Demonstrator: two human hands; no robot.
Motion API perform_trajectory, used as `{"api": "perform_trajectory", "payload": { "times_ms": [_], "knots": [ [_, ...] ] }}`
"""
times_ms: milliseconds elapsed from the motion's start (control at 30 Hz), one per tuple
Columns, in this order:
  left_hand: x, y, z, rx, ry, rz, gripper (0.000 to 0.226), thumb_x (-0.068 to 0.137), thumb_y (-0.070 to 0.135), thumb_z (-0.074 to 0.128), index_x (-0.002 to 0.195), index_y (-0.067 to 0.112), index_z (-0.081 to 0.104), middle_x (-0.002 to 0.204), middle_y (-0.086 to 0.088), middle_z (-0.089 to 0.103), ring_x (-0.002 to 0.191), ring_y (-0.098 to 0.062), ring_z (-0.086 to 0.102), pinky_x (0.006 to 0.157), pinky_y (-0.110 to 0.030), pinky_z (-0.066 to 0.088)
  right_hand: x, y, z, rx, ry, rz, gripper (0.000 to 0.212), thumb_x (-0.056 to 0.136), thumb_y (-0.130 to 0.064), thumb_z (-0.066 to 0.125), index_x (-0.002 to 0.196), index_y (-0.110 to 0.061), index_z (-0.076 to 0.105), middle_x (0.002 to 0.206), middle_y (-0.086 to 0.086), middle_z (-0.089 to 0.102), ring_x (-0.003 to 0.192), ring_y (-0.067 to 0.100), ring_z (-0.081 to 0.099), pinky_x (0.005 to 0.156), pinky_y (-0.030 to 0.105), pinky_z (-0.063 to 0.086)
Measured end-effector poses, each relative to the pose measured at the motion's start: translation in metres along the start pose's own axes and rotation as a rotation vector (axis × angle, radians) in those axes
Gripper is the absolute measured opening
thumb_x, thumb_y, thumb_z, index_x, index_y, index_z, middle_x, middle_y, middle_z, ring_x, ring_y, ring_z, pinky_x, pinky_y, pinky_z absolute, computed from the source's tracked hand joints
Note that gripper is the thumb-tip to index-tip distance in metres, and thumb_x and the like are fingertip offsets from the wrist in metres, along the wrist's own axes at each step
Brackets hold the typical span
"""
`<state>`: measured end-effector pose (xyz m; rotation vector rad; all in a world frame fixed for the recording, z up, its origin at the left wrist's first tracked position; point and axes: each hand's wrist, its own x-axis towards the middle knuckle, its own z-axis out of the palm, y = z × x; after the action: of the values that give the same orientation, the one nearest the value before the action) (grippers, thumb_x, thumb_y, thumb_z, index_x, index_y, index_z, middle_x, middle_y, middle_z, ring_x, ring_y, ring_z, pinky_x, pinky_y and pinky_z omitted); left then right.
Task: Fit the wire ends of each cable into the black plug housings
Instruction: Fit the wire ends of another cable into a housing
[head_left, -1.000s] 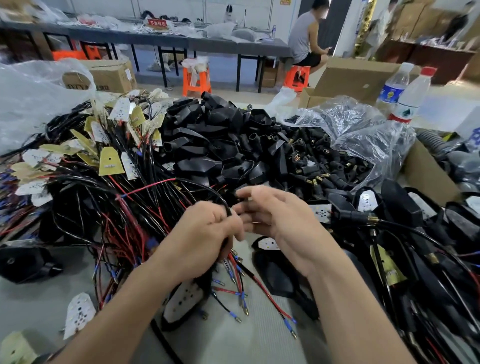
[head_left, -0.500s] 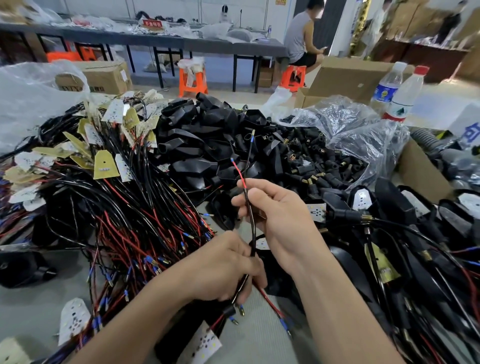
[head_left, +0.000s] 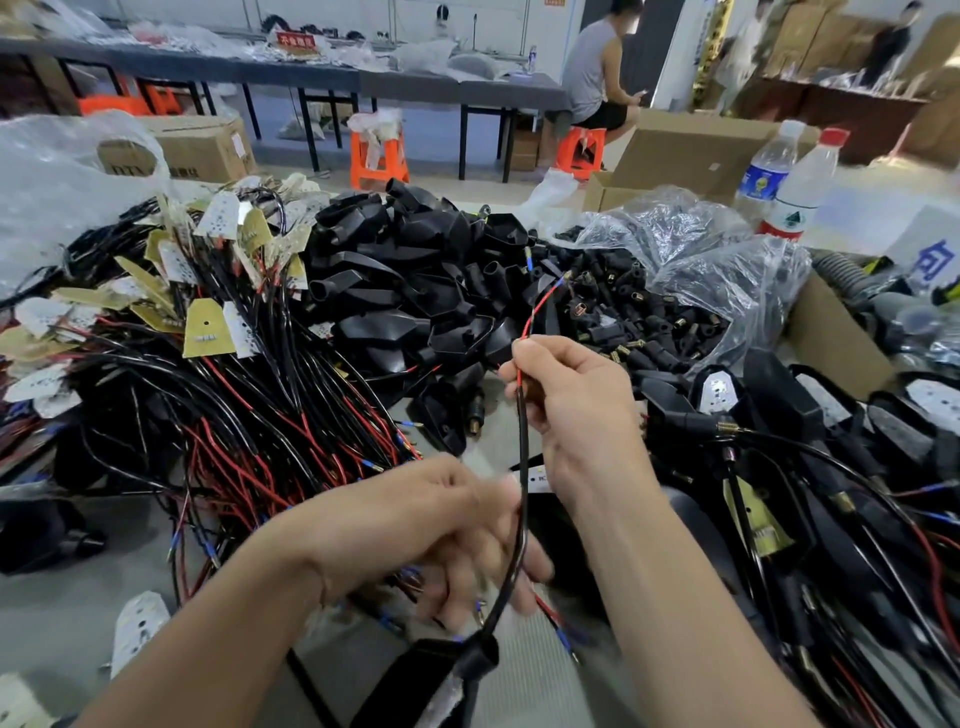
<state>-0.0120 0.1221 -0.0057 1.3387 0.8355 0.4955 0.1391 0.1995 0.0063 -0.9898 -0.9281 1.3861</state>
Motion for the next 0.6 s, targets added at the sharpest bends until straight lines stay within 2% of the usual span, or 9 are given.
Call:
{"api": "perform_trajectory", "payload": {
  "times_ms": [33,100,167,233,300,367,467,533,600],
  "knots": [
    [0.003,-0.001,0.000,0.025,0.188,0.011,0.063,0.101,0.060,0.050,0.095,0.004,0.079,0.089,-0.014,0.080,0.048,-0.014,0.066,0.040,-0.019,0.046,-0.001,0.001,0.001,-0.075,-0.008,-0.016,0.016,0.092,0.000,0.066,0.079,-0.009,0.069,0.059,0.004,0.068,0.045,0.008,0.054,0.042,0.015,0.039],
    [0.014,-0.004,-0.001,-0.015,0.627,0.075,0.059,0.107,0.050,0.046,0.094,0.003,0.079,0.085,-0.013,0.080,0.051,-0.018,0.068,0.041,-0.023,0.050,-0.005,0.006,0.003,-0.206,-0.035,-0.034,0.016,0.088,0.001,0.068,0.076,-0.008,0.071,0.059,0.007,0.068,0.045,0.010,0.054,0.043,0.016,0.040],
    [0.024,-0.004,-0.005,-0.195,0.894,0.175,0.042,0.109,0.035,0.049,0.100,0.006,0.078,0.087,-0.014,0.079,0.059,-0.019,0.070,0.046,-0.025,0.054,-0.008,0.012,0.005,-0.295,-0.102,-0.025,0.019,0.087,0.003,0.069,0.073,-0.009,0.072,0.059,0.009,0.069,0.045,0.012,0.055,0.046,0.019,0.043],
    [0.031,-0.004,-0.010,-0.270,0.958,0.237,0.034,0.108,0.024,0.052,0.093,0.014,0.081,0.083,-0.015,0.077,0.059,-0.017,0.069,0.050,-0.024,0.057,-0.012,0.016,0.007,-0.351,-0.190,-0.006,0.021,0.087,0.003,0.068,0.073,-0.011,0.072,0.060,0.009,0.069,0.045,0.012,0.057,0.046,0.020,0.044],
    [0.034,-0.006,-0.016,-0.236,0.973,0.233,0.032,0.106,0.017,0.057,0.088,0.016,0.083,0.070,-0.013,0.072,0.050,-0.014,0.064,0.047,-0.022,0.054,-0.012,0.018,0.007,-0.424,-0.236,-0.003,0.022,0.086,0.002,0.070,0.072,-0.014,0.072,0.059,0.007,0.068,0.045,0.012,0.056,0.043,0.018,0.041],
    [0.036,-0.009,-0.020,-0.162,0.989,0.211,0.023,0.101,0.014,0.064,0.088,0.014,0.084,0.059,-0.012,0.064,0.043,-0.012,0.055,0.042,-0.019,0.045,-0.011,0.017,0.003,-0.516,-0.276,0.007,0.021,0.084,0.000,0.071,0.070,-0.016,0.072,0.062,0.013,0.068,0.050,0.018,0.057,0.043,0.021,0.039],
    [0.037,-0.014,-0.023,-0.118,1.031,0.201,0.010,0.091,0.014,0.077,0.086,0.019,0.085,0.054,-0.008,0.057,0.044,-0.009,0.046,0.045,-0.016,0.039,-0.010,0.012,-0.004,-0.638,-0.380,0.042,0.013,0.085,-0.006,0.070,0.072,-0.008,0.072,0.072,0.022,0.071,0.056,0.025,0.059,0.048,0.028,0.043],
    [0.036,-0.016,-0.022,-0.087,1.093,0.210,0.006,0.085,0.014,0.083,0.085,0.020,0.084,0.054,-0.002,0.063,0.044,-0.010,0.047,0.047,-0.018,0.041,-0.011,0.009,-0.007,-0.842,-0.389,-0.032,0.016,0.087,-0.019,0.069,0.075,-0.009,0.073,0.070,0.014,0.071,0.056,0.023,0.063,0.057,0.034,0.050],
    [0.035,-0.017,-0.019,0.019,1.168,0.205,0.014,0.080,0.013,0.086,0.082,0.025,0.082,0.057,0.001,0.071,0.041,-0.010,0.054,0.047,-0.019,0.046,-0.011,0.004,-0.008,-1.003,-0.290,-0.168,0.020,0.087,-0.030,0.066,0.074,-0.017,0.073,0.065,0.002,0.071,0.061,0.017,0.066,0.062,0.031,0.052]
  ]
}}
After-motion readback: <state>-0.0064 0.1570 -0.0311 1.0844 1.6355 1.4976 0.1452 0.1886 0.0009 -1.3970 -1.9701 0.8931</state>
